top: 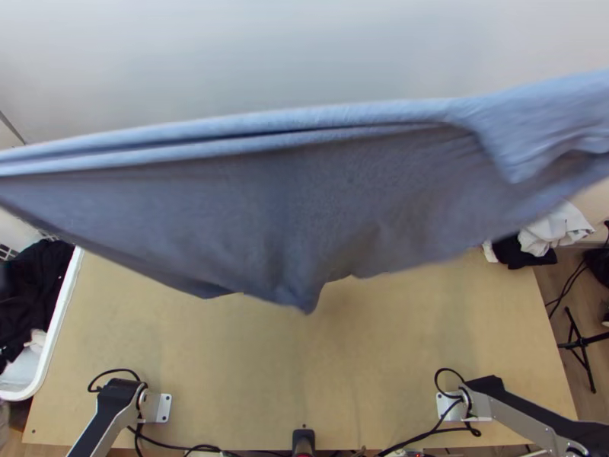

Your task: Fold the t-shirt

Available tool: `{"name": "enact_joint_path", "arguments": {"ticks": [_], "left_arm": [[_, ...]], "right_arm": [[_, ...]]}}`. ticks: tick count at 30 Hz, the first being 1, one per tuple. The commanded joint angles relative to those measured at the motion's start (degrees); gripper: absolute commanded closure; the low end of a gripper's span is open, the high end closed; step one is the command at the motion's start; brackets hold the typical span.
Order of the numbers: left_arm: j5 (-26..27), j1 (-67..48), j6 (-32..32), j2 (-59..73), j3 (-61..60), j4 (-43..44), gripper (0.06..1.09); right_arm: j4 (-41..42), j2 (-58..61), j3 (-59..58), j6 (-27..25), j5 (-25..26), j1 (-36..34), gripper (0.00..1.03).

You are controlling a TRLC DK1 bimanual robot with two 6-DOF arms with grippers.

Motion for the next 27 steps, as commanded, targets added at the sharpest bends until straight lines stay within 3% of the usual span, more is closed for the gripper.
{"name": "enact_joint_path", "arguments": {"ticks": [1,6,12,18,21,27], "left_arm": [[-1.81,0.64,-1.82,0.74,9.49,-2.94,1.05],[-1.72,0.82,-6.65,0.39,13.27,-10.58,1.05],[2.85,0.82,-7.27,-4.18,4.31,-19.55,1.05],[5.92,-1.29,-3.40,-3.04,-5.71,-28.78,1.05],[5.92,-4.54,0.64,-1.81,-13.80,-27.63,1.05],[5.84,-6.65,6.27,3.38,-29.62,-11.37,1.05]], "right_arm": [[2.66,-4.24,1.60,0.56,0.77,-1.26,1.00],[0.02,-6.79,1.60,-1.29,0.86,-0.47,1.00],[-12.37,-7.14,-2.36,-7.09,0.86,1.29,1.00],[-19.58,-7.32,-18.88,-12.54,-0.46,3.13,1.00],[-16.94,-8.55,-32.94,-16.40,-2.48,2.96,1.00],[4.24,-9.34,-65.38,-21.06,-6.52,1.81,1.00]]}}
